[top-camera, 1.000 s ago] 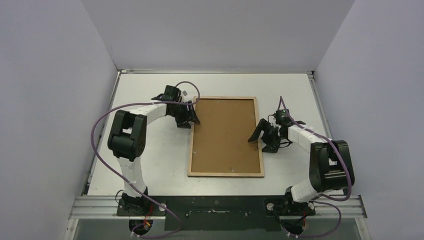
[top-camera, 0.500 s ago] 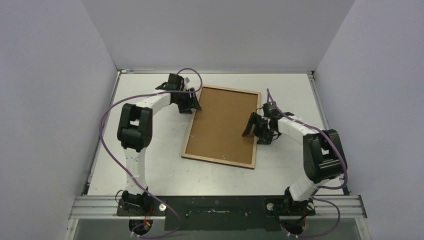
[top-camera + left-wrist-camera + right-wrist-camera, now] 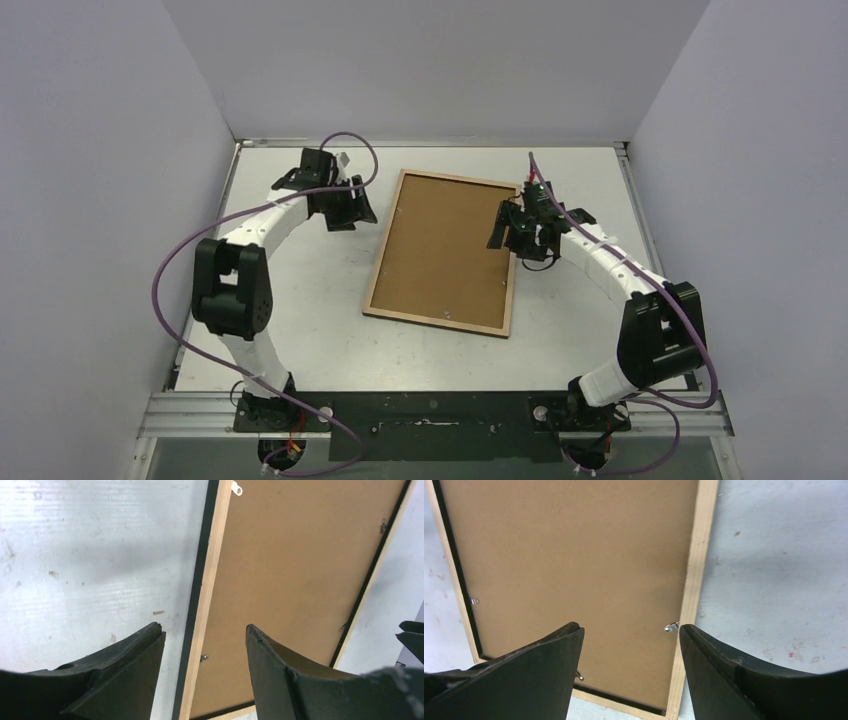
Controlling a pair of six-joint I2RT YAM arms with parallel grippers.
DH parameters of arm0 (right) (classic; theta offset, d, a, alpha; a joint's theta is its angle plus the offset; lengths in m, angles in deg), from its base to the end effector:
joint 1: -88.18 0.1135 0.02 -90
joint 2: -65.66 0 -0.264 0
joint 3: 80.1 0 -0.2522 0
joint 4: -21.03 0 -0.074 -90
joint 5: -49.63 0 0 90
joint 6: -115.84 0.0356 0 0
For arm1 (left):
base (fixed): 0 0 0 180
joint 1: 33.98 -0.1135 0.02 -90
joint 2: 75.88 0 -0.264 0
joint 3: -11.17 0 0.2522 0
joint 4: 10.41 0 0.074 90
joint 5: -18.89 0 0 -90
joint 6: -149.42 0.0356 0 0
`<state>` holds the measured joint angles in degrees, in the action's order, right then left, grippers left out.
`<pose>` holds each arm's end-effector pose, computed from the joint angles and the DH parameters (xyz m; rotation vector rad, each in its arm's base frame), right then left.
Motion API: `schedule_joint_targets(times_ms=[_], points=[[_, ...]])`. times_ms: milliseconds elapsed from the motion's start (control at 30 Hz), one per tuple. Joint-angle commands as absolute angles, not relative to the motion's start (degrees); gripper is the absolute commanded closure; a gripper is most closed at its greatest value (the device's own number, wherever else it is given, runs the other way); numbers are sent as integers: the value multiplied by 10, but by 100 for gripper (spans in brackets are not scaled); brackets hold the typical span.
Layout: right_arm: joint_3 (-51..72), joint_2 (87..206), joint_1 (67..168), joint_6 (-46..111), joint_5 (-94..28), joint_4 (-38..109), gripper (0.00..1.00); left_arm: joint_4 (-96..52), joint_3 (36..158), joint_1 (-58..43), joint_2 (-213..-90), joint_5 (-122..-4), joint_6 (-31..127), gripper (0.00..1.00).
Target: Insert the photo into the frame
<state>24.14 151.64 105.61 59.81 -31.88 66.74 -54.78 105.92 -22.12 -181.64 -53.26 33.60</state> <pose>0.2950 0.0981 0.2416 0.3179 2.6011 0.5233 0.3898 -0.0930 0.2306 -0.1892 2.5905 -0.6467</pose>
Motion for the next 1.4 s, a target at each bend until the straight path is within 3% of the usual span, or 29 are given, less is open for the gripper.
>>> schedule_joint_targets(times_ms=[0,267,800,1100,1367], points=[[215,1531,1091,584,-346,690,29,-558,971,-213,-1737,-532,328,41],[176,1599,1139,610,-435,724,36,-531,854,-202,-1676,-524,292,40],[159,1675,1186,666,-470,742,41,-462,787,-186,-1701,-475,300,42],[155,1690,1192,689,-502,795,44,-474,792,-164,-1732,-560,285,65],[173,1695,1196,695,-511,774,44,-468,775,-163,-1742,-556,273,68]])
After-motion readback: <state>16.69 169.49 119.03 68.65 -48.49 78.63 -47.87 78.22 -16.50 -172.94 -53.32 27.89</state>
